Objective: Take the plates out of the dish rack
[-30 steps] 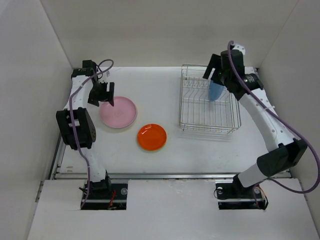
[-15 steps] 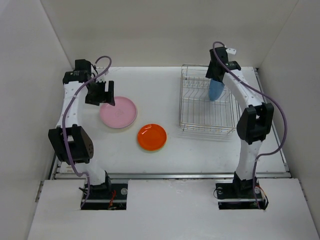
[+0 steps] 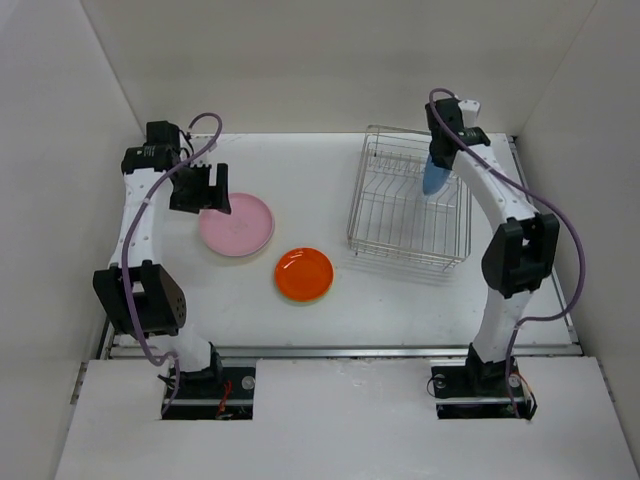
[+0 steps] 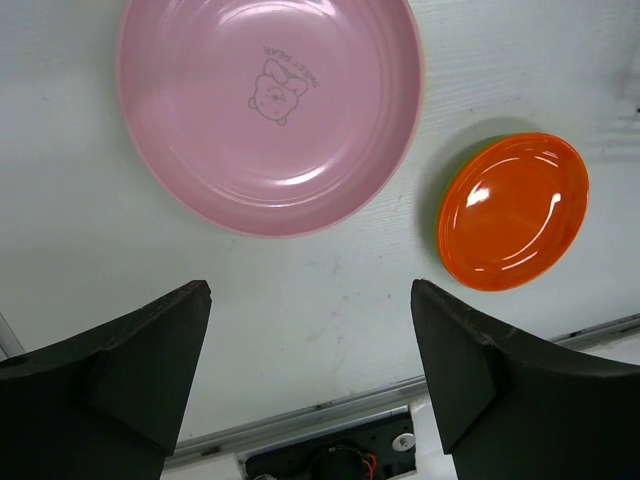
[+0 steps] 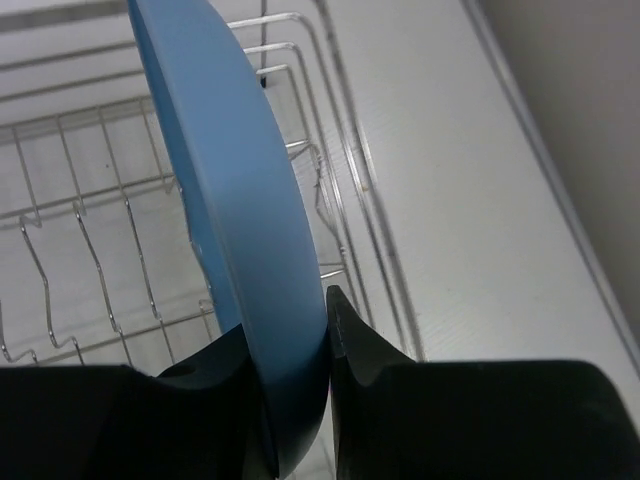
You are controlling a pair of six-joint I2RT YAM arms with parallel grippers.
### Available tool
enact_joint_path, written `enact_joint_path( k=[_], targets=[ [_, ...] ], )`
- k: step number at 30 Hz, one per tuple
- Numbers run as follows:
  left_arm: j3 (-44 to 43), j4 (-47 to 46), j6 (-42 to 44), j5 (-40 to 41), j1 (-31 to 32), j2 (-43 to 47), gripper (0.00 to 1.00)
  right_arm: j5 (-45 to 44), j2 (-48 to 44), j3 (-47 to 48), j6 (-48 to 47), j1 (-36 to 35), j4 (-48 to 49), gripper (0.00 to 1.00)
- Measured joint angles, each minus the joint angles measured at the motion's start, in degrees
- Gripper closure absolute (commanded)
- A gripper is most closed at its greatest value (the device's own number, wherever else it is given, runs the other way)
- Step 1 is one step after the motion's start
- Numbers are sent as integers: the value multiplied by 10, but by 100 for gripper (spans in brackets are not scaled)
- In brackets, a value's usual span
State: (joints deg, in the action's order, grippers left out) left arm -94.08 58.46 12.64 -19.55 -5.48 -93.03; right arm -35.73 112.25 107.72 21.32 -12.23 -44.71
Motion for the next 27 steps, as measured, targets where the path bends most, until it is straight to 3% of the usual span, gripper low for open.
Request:
enact_joint_path(
  k=[6,12,16,19,22,25,27],
  targets=[
    [0,0,0,-12,1,10,21,-73,-102,35,-44,-19,-3,100],
    [0,3,7,-47,10,10,8,-121,-186,97,-81,-76,4,100],
    [-2,10,18,-87,37,18,5,53,-240,34,-96,-121,40,100],
    [-3,11,28,-105,64,35,4,255,-247,-52,-100,-148,103,100],
    [-5,9,36,-115,80,55,4,425,-190,-97,-97,-186,146,100],
    [-6,7,36,-105,80,63,4,540,-111,-103,-94,-230,170,100],
    [-5,6,38,-94,80,60,11,594,-73,-103,-92,-256,181,100]
  ],
)
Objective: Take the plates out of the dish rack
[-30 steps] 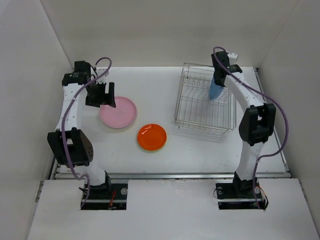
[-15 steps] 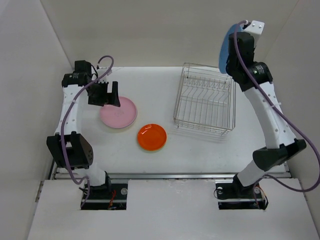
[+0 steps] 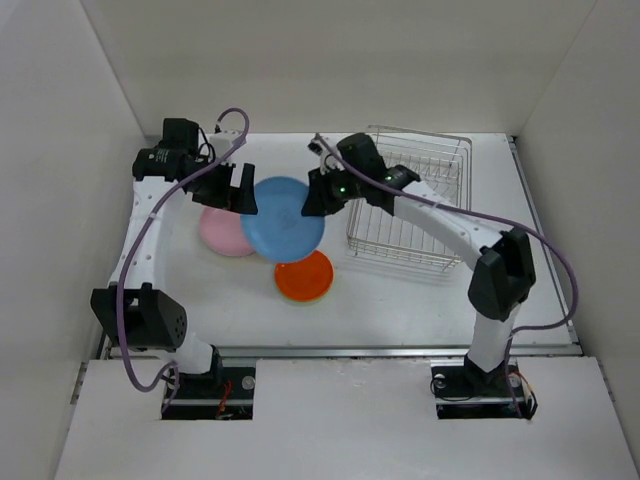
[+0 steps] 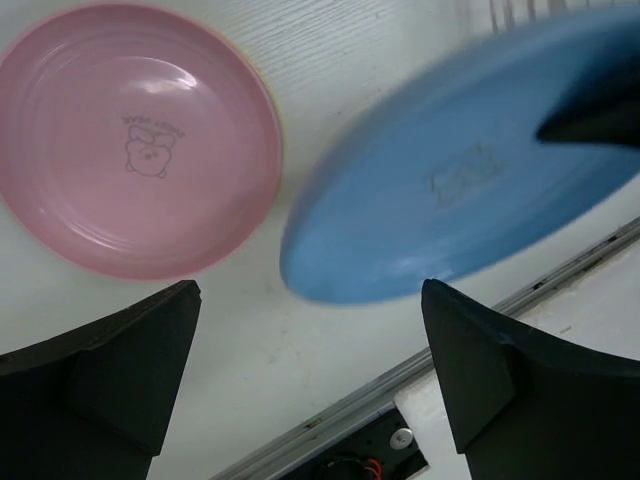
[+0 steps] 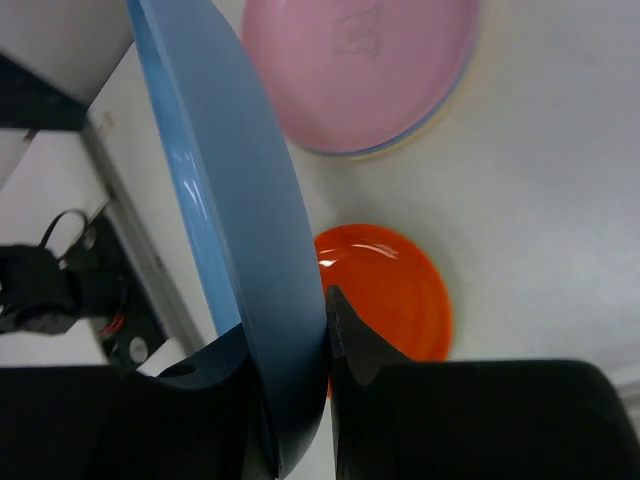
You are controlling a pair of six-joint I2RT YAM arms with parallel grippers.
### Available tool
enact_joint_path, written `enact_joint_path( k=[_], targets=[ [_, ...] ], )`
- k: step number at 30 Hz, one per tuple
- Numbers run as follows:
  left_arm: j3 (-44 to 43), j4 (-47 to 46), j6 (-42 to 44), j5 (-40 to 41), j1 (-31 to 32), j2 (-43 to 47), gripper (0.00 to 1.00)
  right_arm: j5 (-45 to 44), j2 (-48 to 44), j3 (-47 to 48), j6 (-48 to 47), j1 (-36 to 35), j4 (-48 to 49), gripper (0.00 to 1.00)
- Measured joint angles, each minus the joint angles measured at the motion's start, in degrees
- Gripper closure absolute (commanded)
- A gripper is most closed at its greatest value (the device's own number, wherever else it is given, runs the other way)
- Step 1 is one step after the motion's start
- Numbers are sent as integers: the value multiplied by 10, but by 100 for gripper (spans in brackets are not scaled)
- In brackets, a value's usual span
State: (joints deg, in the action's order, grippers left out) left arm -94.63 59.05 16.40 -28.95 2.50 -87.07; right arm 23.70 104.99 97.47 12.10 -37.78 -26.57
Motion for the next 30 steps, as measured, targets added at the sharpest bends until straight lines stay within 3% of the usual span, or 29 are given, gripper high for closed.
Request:
enact_joint_path(
  k=[2,3,6,7,9,11,13,14,15,17,18,22,23,30],
  targets=[
    [2,-2,3,13,0,-9,19,42,24,0,2,-19,7,100],
    [7,-4,6,18,0,-13,30,61,32,0,3,-25,11,100],
    [28,-7,11,32,0,-29,48,104,45,3,8,-29,27,100],
    [33,-6,12,32,0,-35,64,108,48,4,8,-28,31,100],
    [39,-4,9,28,0,-44,86,108,55,4,11,-28,35,100],
    [40,-1,20,30,4,-47,100,107,63,4,15,-24,40,100],
    [40,9,34,26,5,-48,100,108,65,3,16,-19,46,95],
    [40,8,35,25,6,-48,100,108,65,3,16,-17,48,86],
    [38,7,35,25,5,-48,100,108,65,4,17,-17,49,70],
    [36,11,28,25,1,-48,100,101,65,4,22,-17,54,55],
    [33,17,23,24,-4,-48,100,96,65,5,25,-17,56,54],
    [6,21,3,31,-49,-52,100,68,65,32,43,-16,57,18],
    [-1,20,-1,33,-65,-52,100,62,65,39,49,-16,57,15],
    [-34,3,-19,56,-128,-75,100,27,65,63,79,4,68,15]
  ],
)
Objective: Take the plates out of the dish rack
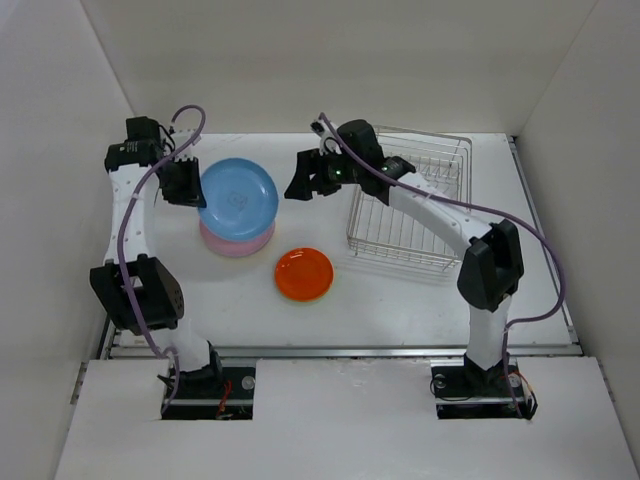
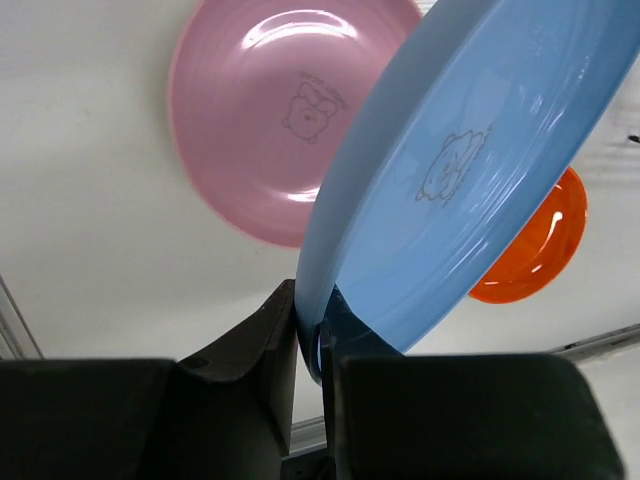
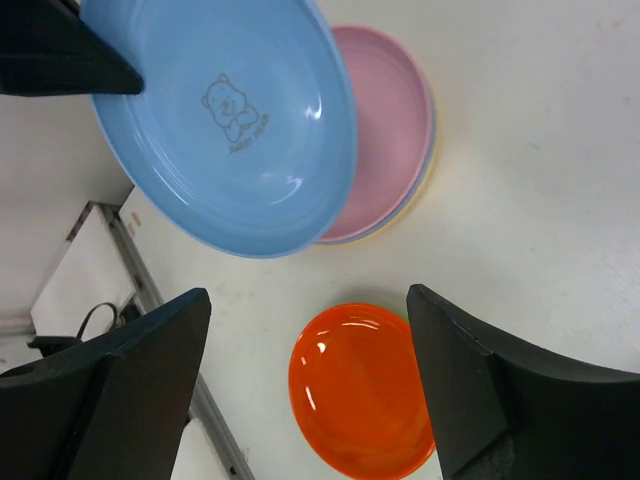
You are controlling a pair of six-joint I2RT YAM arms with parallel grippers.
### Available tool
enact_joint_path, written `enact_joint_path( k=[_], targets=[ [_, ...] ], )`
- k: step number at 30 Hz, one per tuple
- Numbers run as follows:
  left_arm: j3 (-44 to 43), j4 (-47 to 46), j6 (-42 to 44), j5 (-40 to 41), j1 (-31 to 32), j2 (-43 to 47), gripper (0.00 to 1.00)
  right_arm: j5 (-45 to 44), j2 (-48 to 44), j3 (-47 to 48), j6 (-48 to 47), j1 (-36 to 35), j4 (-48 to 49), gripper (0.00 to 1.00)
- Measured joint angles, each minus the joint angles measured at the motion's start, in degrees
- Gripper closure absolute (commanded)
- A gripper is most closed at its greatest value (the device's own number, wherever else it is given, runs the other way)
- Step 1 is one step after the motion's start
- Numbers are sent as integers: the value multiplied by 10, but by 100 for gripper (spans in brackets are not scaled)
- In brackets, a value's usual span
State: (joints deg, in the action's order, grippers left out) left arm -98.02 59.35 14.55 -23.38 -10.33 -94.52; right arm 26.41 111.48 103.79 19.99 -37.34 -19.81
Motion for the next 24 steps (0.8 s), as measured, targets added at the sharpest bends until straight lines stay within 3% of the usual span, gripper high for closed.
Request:
enact_joint_path(
  k=[10,14,15,16,24],
  targets=[
    [0,-19,-4,28,-28,-161,100,-26,-32,-72,12,16,7,15],
    [-1,-28,-11,31,-29,-205,75,-27,-46,-82,12,16,7,15],
    [-1,-28,-11,35,-29,-211,62,-27,-49,-82,12,16,7,15],
    [-1,-28,-11,40,-28,-215,56,-27,-52,-83,12,16,8,15],
    [7,-47,-6,120,-12,-214,33,-26,-72,-87,12,16,9,15]
  ],
)
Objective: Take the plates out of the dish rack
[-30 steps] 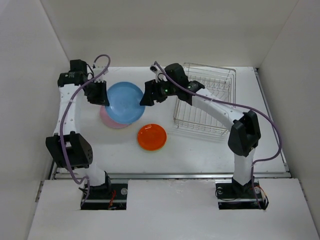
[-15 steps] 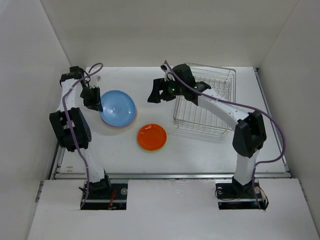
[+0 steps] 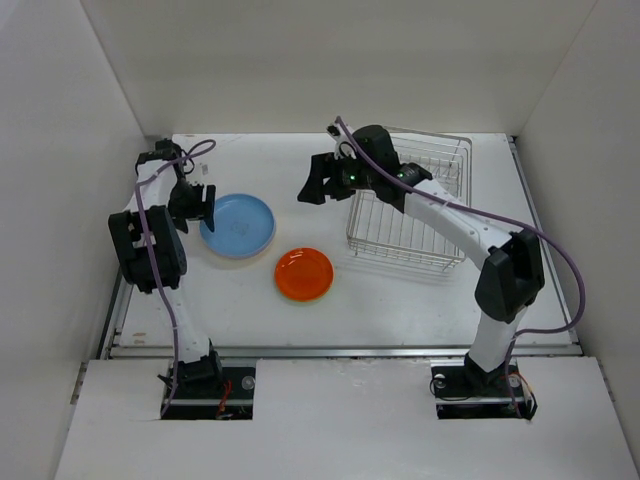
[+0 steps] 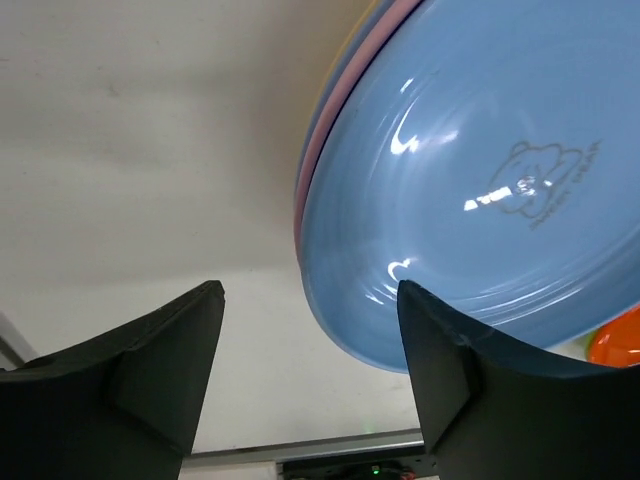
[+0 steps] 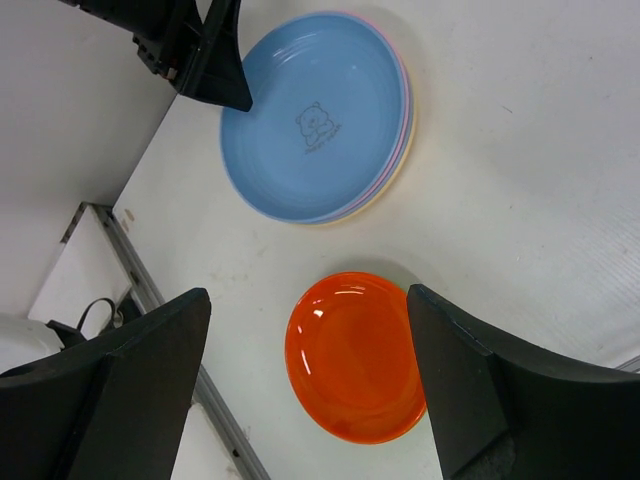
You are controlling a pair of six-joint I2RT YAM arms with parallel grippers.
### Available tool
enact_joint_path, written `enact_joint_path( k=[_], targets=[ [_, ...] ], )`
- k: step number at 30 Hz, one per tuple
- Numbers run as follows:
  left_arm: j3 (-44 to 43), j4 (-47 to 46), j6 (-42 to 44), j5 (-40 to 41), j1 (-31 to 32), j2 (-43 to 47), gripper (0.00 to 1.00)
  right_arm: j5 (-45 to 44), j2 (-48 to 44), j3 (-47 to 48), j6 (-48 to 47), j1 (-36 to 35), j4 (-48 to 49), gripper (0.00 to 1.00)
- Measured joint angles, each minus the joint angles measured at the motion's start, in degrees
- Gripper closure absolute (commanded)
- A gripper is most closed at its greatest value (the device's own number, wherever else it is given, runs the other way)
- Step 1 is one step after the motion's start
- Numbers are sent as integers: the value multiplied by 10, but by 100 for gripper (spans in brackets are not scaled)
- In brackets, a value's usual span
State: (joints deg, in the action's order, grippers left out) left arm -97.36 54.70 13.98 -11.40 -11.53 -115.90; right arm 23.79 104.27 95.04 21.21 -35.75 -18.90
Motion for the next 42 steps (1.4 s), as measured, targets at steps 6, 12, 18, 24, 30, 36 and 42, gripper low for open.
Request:
enact_joint_path(
  k=[6,12,18,24,30,36,42],
  targets=[
    [17,-12,8,39,12,17,33,0,-3,-7,0,0,1,15],
    [26,-23,14,74,28,19,34,0,-13,-23,0,0,0,15],
    [26,-29,13,101,45,3,34,0,-26,-24,-1,0,0,15],
    [26,-29,13,121,58,-7,35,-1,-44,-26,-3,0,0,15],
    [26,-29,13,136,67,-21,35,-2,-45,-33,-4,0,-1,15],
    [26,-29,13,141,71,-21,35,-6,-45,-41,-5,0,-2,15],
    [22,-19,13,148,70,-21,35,-11,-49,-41,-9,0,-5,15]
  ],
)
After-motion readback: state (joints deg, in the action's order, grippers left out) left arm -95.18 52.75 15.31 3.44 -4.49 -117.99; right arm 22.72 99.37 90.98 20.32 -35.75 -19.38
